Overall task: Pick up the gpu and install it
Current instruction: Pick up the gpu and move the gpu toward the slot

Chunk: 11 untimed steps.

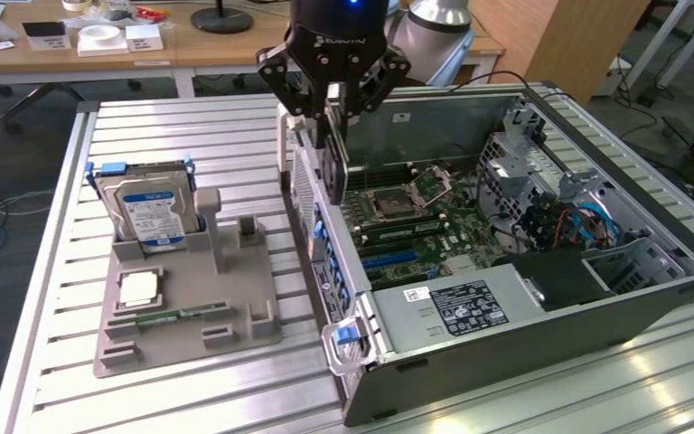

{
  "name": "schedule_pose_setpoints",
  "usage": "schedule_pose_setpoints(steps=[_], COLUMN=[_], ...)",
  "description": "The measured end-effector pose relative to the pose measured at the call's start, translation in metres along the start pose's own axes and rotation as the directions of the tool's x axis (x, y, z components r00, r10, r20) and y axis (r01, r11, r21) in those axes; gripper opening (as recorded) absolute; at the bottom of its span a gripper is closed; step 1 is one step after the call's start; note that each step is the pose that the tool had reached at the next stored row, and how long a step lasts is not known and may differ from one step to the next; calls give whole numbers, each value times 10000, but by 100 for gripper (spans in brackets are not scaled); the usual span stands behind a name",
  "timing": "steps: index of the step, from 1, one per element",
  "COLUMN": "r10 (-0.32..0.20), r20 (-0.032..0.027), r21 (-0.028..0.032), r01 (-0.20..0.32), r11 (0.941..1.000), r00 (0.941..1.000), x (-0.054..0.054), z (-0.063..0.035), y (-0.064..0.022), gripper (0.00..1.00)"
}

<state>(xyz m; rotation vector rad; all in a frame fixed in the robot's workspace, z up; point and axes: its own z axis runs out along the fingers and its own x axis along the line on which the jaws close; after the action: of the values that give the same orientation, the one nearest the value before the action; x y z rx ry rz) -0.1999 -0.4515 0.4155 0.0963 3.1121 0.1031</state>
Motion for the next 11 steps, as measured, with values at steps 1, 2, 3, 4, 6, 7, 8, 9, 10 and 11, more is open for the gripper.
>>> schedule_pose_setpoints(steps=[1, 2, 3, 4, 6, 7, 8, 9, 10, 11], r10=[-1, -1, -1, -1, 1, 0, 0, 0, 0, 0], r20=[0, 0, 0, -1, -2, -2, -3, -3, -3, -2], r21=[-4, -9, -14, -20, -29, -32, -35, -37, -40, -43], r01=[1, 1, 1, 1, -1, 0, 0, 0, 0, 0], r11=[10000, 10000, 10000, 10000, 10000, 10000, 10000, 10000, 10000, 10000], r00=[10000, 10000, 10000, 10000, 10000, 10000, 10000, 10000, 10000, 10000], x=[-22, -47, -71, -96, -147, -176, -204, -236, -266, -295], z=[1, 2, 2, 3, 4, 5, 6, 7, 8, 9], y=[3, 5, 7, 10, 14, 17, 19, 22, 24, 27], gripper=[27, 27, 27, 27, 27, 27, 27, 27, 27, 27])
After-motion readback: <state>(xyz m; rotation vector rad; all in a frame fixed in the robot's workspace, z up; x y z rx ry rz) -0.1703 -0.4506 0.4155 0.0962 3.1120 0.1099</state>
